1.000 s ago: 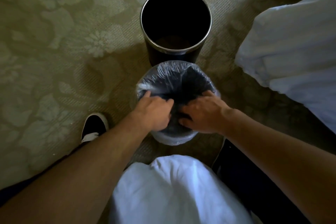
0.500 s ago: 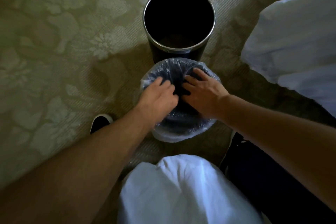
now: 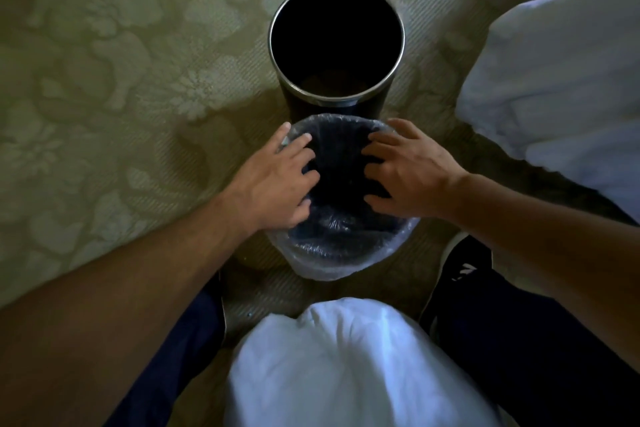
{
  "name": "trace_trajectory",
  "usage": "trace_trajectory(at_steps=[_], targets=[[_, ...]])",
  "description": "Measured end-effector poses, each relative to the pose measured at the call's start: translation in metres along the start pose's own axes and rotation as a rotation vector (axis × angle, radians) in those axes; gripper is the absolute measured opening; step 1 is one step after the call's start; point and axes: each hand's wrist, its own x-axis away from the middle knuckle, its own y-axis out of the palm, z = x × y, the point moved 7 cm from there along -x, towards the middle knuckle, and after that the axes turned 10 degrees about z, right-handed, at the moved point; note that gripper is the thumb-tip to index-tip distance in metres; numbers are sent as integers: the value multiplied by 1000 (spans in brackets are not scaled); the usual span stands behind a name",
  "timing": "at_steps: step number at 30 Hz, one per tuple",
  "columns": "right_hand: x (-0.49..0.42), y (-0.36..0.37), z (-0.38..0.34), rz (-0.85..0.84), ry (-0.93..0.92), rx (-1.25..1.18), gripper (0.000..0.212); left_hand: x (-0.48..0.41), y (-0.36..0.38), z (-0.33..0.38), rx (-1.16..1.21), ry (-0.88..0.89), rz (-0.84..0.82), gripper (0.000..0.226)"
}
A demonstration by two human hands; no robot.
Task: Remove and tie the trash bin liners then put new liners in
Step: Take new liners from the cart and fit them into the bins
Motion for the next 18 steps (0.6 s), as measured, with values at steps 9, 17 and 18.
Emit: trace_trajectory(at_steps=[9,17,18], targets=[[-13,-18,70,389,747,-684,29,-28,-17,-95,676,-860,361,21],[-35,15,128,481,1134,-1072,58,-57,39,-136,1100,-1299,311,62],[-38,19,134,479,1157,-1111,62,-60,45,-137,1136,-1306,289,63]])
